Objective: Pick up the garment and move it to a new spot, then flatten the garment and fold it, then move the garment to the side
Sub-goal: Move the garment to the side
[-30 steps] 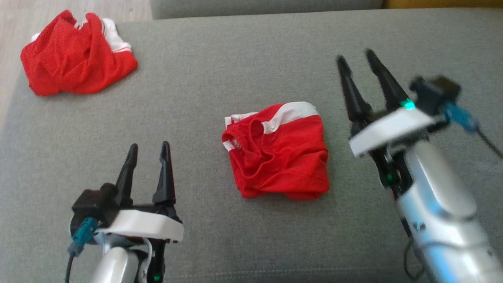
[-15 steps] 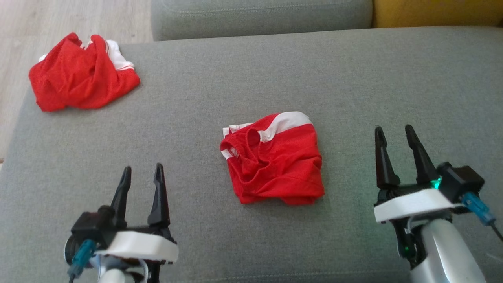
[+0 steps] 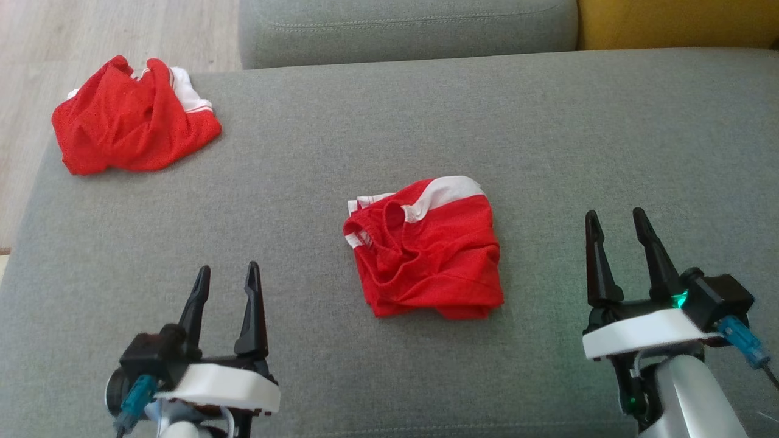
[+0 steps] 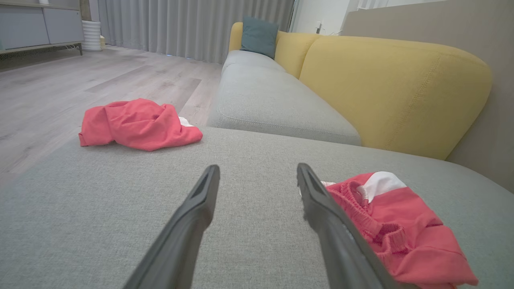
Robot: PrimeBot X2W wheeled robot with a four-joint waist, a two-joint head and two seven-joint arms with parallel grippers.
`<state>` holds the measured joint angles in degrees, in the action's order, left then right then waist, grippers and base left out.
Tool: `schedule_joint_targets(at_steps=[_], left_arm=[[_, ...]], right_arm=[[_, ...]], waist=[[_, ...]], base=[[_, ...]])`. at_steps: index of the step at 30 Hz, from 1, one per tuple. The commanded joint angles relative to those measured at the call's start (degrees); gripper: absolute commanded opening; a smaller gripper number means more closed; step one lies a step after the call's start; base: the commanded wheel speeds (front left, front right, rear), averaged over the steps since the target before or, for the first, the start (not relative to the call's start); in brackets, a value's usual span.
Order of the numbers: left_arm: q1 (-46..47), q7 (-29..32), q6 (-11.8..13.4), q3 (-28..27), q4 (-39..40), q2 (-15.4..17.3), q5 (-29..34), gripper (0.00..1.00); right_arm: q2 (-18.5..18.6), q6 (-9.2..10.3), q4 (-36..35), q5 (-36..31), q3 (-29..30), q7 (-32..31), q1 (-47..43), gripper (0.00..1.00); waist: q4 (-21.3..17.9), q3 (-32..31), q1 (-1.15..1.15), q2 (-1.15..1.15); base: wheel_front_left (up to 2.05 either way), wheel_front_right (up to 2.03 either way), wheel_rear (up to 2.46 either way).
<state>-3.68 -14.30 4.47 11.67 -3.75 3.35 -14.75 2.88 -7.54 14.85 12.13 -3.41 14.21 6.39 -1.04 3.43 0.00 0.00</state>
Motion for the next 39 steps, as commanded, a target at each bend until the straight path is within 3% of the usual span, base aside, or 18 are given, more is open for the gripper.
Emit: schedule_joint_targets(at_steps=[1, 16, 23, 28, 39], left_arm=[[0.9, -0.7, -0.2, -2.4, 1.7, -0.2, 0.5, 1.00], [0.9, -0.7, -0.5, -2.7, 2.0, -0.4, 0.8, 1.00], [1.9, -0.7, -0.4, -1.7, 2.3, -0.5, 0.5, 1.00], [2.6, -0.7, 0.2, -0.8, 2.6, -0.5, -0.6, 1.00], [2.7, -0.7, 1.0, -0.3, 2.7, -0.5, -1.5, 1.00]], right_arm=[[0.0, 0.05, -2.1, -0.4, -1.2, 0.6, 1.3, 1.00], [0.0, 0.05, -1.5, -0.7, -0.6, -1.0, 2.2, 1.00], [0.1, 0.05, 1.2, -1.5, -4.1, -14.5, 7.3, 1.00], [3.0, 0.05, 4.5, 1.7, -8.1, -24.2, 10.8, 1.00], [6.8, 0.05, 10.5, 8.7, -10.5, -32.0, 13.9, 1.00]], waist=[[0.0, 0.0, 0.00, 0.00], [-0.1, 0.6, 0.00, 0.00], [1.1, 2.2, 0.00, 0.00], [3.4, 3.5, 0.00, 0.00], [7.8, 4.8, 0.00, 0.00]], base=[[0.00, 0.00, 0.00], [0.00, 0.00, 0.00], [0.00, 0.00, 0.00], [0.00, 0.00, 0.00], [0.00, 0.00, 0.00]])
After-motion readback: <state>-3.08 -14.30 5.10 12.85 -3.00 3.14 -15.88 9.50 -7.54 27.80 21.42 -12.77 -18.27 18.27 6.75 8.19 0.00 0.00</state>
